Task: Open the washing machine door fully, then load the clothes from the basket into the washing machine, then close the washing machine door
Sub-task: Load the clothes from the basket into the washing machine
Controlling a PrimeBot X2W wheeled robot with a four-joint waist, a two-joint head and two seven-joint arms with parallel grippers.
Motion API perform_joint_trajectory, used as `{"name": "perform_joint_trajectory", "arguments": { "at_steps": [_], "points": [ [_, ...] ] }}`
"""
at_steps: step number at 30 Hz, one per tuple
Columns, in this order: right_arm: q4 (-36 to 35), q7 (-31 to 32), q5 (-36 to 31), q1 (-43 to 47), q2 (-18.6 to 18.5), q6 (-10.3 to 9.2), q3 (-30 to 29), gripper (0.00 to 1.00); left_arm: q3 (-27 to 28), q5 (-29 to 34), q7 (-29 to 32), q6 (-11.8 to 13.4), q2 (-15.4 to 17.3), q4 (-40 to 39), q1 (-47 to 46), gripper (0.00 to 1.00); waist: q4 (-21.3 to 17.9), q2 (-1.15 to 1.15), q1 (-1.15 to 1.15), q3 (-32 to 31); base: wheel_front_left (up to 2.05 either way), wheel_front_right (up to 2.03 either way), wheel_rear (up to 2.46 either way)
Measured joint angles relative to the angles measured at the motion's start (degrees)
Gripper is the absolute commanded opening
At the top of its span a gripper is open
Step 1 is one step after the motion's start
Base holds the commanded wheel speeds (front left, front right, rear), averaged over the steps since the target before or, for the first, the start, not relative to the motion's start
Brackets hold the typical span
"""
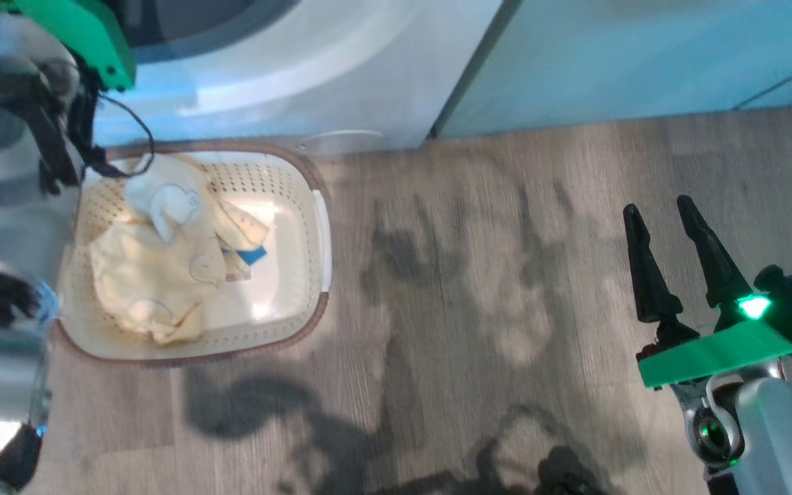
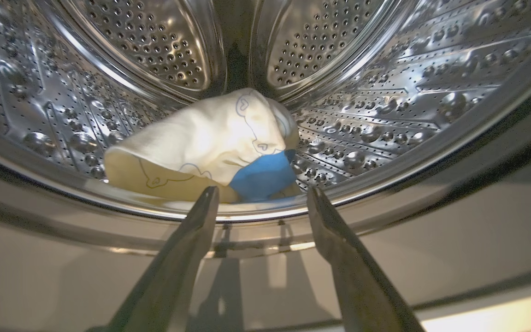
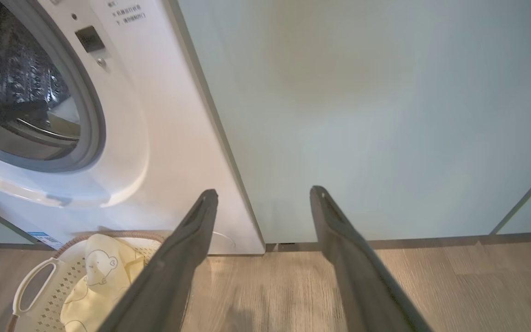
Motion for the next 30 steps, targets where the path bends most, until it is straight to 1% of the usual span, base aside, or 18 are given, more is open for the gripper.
{"name": "perform_joint_trajectory", "arguments": {
  "at_steps": [3, 7, 13, 14, 17, 23, 28, 30],
  "points": [
    [0.0, 0.0, 0.0, 0.1, 0.0, 0.0, -0.2, 1.0, 0.5, -1.1, -0.3, 0.0, -0.1, -3.9, 3.9, 1.0, 0.8, 0.0, 0.0, -2.0, 0.0, 0.0, 0.0],
    [0.1, 0.0, 0.0, 2.0, 0.0, 0.0, -0.7, 1.0, 2.8, -2.3, -0.4, 0.0, -0.2, -14.0, 11.8, 1.0, 1.8, 0.0, 0.0, -4.5, 0.0, 0.0, 0.0],
    [-0.3, 0.0, -0.5, 4.6, 0.0, 0.0, -1.7, 1.0, 5.8, -2.4, -0.4, 0.3, -0.7, -27.8, 26.8, 1.0, 3.1, 0.0, 0.0, -7.3, 0.0, 0.0, 0.0],
    [-0.3, 0.0, -0.5, 4.8, 0.0, 0.0, -1.8, 1.0, 6.9, -2.4, -0.4, 0.3, -1.1, -31.7, 31.3, 1.0, 3.5, 0.0, 0.0, -8.0, 0.0, 0.0, 0.0],
    [-0.8, 0.0, -0.5, 5.0, 0.0, 0.0, -2.3, 1.0, 8.7, -2.4, -0.4, 0.4, -1.6, -36.9, 37.4, 1.0, 4.1, 0.0, 0.0, -9.2, 0.0, 0.0, 0.0],
    [-1.2, 0.0, -1.2, 7.7, 0.0, 0.0, -3.9, 1.0, 12.4, -3.3, -0.4, 0.0, -2.3, -43.1, 46.6, 1.0, 4.8, 0.0, 0.0, -11.9, 0.0, 0.0, 0.0],
    [-1.2, 0.0, -2.0, 8.6, 0.0, 0.0, -4.4, 1.0, 13.9, -3.3, -0.4, 0.0, -3.5, -46.7, 52.5, 1.0, 5.3, 0.0, 0.0, -14.4, 0.0, 0.0, 0.0],
    [-1.2, 0.0, -2.0, 9.3, 0.0, 0.0, -4.6, 1.0, 15.0, -3.3, -0.4, -0.5, -3.7, -47.8, 54.4, 1.0, 5.4, 0.0, 0.0, -15.4, 0.0, 0.0, 0.0]
  ]
}}
